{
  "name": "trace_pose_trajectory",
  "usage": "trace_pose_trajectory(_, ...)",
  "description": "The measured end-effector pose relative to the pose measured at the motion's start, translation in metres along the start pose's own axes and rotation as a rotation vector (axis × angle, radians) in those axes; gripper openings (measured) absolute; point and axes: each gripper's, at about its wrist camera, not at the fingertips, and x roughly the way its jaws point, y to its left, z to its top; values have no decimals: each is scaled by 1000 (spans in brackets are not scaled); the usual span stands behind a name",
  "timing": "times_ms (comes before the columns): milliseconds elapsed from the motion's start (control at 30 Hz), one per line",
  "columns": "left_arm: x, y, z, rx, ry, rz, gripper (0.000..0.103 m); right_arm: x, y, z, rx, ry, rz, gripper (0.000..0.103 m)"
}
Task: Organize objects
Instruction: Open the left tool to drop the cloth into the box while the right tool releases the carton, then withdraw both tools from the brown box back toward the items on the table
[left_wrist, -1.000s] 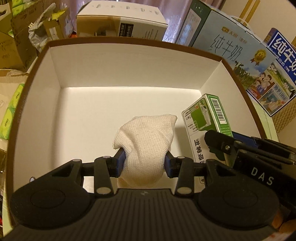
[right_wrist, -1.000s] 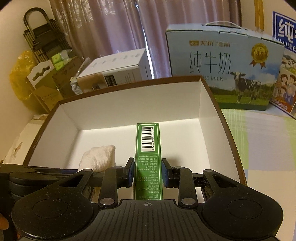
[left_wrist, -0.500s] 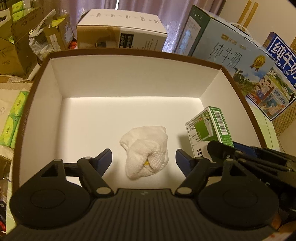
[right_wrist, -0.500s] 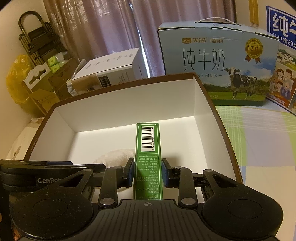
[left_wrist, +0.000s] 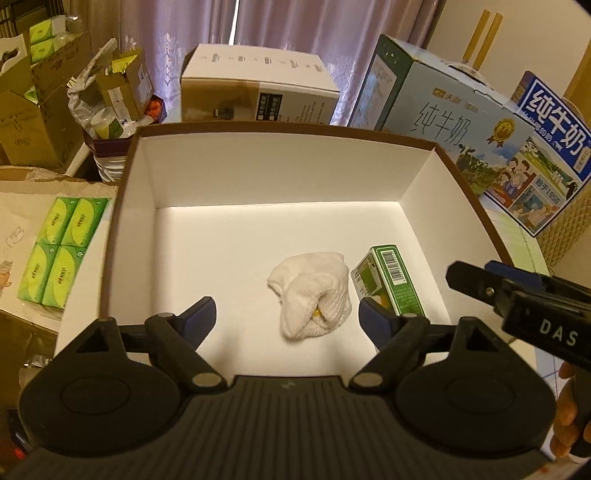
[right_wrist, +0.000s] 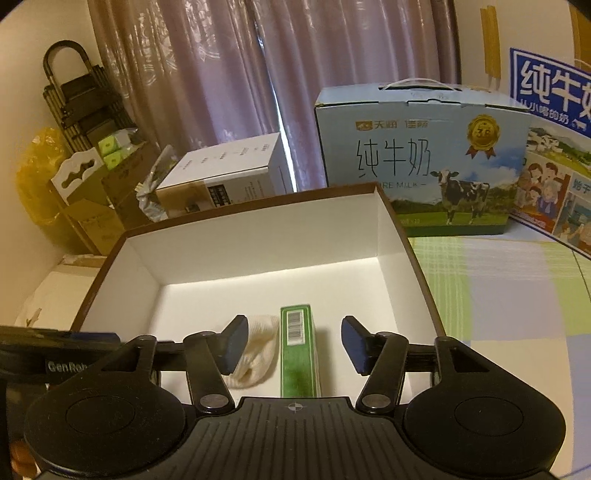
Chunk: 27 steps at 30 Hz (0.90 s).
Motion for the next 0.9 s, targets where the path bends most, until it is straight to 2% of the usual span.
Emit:
trace_pose_trajectory(400,-52,-6,-15,45,-54,-28,82,-56,5,-17,51,-42,2,58)
trace_pose_trajectory(900,-103,-6,-58,86,-90,-66,85,-123,21,-45,83,-83,-23,58)
